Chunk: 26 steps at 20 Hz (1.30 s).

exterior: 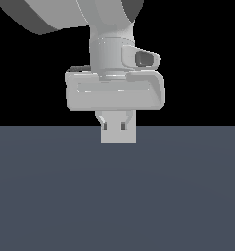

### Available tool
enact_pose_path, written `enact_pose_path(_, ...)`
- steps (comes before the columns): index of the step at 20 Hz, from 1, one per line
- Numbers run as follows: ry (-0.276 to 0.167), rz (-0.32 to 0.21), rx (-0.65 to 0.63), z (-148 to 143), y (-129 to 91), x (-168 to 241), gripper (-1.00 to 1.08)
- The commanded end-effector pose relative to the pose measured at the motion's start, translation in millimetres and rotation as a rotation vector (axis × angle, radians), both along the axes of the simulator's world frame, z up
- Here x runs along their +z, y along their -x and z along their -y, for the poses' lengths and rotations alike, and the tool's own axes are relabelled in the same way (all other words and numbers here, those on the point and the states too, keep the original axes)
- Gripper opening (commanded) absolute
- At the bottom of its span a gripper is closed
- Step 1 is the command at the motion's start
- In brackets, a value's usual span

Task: Plug the charger into the wall socket.

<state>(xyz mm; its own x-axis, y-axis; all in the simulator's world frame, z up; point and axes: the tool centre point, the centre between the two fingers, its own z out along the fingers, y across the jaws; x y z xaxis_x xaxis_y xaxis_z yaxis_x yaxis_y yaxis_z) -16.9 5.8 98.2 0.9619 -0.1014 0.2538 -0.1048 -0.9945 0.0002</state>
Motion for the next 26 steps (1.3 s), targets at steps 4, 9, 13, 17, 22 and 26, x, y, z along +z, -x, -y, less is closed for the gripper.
enact_pose_path(4,0.000,-0.001,-0.017,-1.9,-3.0,1.9,-1.00)
enact_pose_path(9,0.000,-0.001,-0.017,-1.7,-2.9,1.9,-1.00)
enact_pose_path(13,0.000,-0.001,-0.017,-1.3,-5.8,1.9,-1.00)
enact_pose_path(17,0.000,-0.001,-0.017,-0.1,-14.7,2.0,-1.00)
enact_pose_path(22,0.000,-0.001,-0.017,2.1,-33.3,2.0,-1.00)
enact_pose_path(26,0.000,-0.001,-0.017,3.5,-45.4,2.0,-1.00)
